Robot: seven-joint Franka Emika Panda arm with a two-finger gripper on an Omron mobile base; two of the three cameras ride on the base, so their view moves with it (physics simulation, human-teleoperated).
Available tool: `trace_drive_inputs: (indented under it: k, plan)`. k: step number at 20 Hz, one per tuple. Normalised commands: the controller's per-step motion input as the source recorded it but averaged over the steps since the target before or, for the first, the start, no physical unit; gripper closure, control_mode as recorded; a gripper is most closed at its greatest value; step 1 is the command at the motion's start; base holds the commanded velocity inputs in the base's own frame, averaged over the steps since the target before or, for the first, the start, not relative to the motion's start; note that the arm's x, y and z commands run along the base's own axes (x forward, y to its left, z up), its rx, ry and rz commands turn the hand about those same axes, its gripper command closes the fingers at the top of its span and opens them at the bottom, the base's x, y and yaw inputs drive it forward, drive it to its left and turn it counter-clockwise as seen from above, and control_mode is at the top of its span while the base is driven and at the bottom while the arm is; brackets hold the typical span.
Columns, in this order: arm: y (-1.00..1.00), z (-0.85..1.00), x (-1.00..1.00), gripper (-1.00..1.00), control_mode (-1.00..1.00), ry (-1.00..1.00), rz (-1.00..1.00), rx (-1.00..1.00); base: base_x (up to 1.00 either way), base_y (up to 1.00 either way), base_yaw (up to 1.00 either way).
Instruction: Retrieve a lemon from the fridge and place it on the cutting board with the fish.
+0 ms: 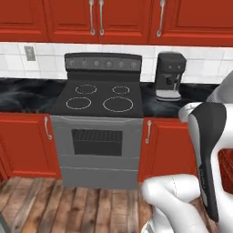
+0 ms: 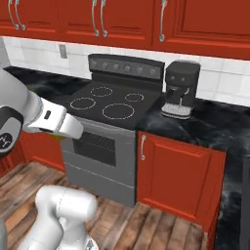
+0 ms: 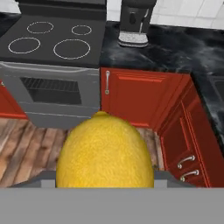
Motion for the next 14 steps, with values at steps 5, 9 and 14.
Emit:
trace_drive_inputs:
  k: [5,9,14]
  plan:
    - [0.0,0.0,0.0,1.0,1.0,0.0,0.0,0.0,0.57,0.02,0.64]
    - [0.0,0.0,0.0,1.0,1.0,0.0,0.0,0.0,0.36,-0.01,0.72]
    - [0.0,0.0,0.0,1.0,1.0,0.0,0.0,0.0,0.08,0.22,0.63]
